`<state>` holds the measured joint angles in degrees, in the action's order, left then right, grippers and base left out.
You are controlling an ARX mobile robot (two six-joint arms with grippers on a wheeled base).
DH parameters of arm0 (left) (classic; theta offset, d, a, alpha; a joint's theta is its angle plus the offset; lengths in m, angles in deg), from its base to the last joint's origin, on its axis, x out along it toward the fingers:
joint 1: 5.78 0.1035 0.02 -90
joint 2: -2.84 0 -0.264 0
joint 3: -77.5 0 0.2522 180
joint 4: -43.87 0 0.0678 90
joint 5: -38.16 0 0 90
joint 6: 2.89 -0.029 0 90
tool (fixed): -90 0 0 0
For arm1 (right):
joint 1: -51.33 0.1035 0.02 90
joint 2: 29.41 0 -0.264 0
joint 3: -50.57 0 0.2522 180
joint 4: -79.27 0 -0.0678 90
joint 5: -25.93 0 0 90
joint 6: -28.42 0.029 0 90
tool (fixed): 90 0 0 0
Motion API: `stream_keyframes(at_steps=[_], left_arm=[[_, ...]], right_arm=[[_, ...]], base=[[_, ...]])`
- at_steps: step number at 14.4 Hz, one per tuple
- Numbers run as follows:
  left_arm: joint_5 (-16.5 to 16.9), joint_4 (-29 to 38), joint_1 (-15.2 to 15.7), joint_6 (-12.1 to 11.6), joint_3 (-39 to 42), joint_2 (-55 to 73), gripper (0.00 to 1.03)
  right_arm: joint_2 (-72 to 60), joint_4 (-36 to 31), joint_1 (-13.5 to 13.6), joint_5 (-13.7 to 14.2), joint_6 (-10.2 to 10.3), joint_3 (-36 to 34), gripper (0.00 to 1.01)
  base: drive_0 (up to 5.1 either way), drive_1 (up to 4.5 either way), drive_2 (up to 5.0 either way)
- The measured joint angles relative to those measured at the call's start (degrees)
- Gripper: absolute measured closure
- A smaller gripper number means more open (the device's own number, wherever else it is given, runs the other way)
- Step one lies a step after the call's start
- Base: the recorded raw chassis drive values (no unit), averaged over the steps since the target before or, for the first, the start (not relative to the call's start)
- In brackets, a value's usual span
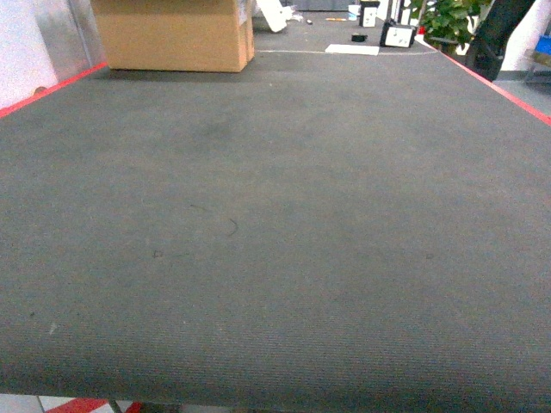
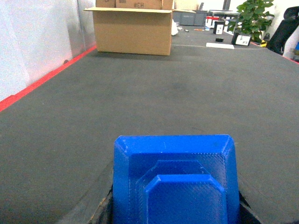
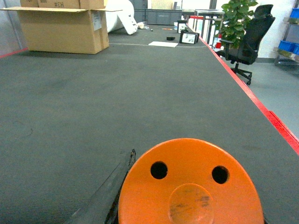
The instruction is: Sort blue parts and orange caps into right shelf containers
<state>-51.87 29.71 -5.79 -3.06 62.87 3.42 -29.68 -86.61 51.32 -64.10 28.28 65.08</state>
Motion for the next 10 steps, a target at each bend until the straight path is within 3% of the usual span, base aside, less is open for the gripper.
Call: stream_keyframes(at_steps=[4, 10], left_arm=[[-0.1, 0.0, 0.0, 0.0, 0.0, 0.0, 0.6], [0.0, 0.0, 0.0, 0.0, 0.0, 0.0, 0.6]], right_arm=[[0.0, 0.0, 0.0, 0.0, 0.0, 0.0, 0.57], [0.0, 0.0, 0.0, 0.0, 0.0, 0.0, 0.57]], base=[[0.0, 0.0, 0.0], [-1.6, -1.55, -1.6]])
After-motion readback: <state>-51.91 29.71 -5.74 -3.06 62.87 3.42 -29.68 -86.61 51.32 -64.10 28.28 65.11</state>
